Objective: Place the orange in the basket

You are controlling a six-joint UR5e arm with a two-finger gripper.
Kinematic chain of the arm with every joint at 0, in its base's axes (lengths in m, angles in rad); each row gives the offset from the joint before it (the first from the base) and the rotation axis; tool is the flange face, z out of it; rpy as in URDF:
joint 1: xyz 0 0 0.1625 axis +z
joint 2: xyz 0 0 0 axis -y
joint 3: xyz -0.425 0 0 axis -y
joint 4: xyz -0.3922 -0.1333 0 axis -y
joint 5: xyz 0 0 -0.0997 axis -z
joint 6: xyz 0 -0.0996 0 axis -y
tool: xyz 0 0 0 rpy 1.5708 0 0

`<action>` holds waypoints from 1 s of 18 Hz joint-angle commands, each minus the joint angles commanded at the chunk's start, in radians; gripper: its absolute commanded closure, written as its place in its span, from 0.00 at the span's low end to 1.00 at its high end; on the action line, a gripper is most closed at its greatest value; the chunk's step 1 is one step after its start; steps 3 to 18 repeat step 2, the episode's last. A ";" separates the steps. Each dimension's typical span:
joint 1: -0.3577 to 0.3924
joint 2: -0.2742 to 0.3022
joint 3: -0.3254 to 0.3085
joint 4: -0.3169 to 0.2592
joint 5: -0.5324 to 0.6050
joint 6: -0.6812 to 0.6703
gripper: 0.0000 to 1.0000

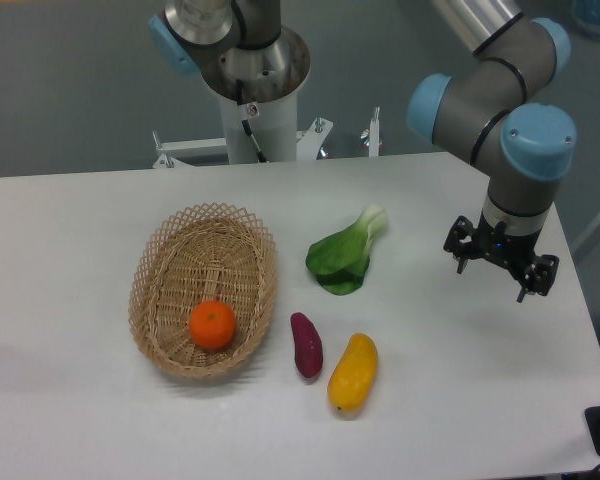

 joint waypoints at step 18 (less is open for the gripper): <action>0.005 0.000 -0.002 -0.002 0.000 0.012 0.00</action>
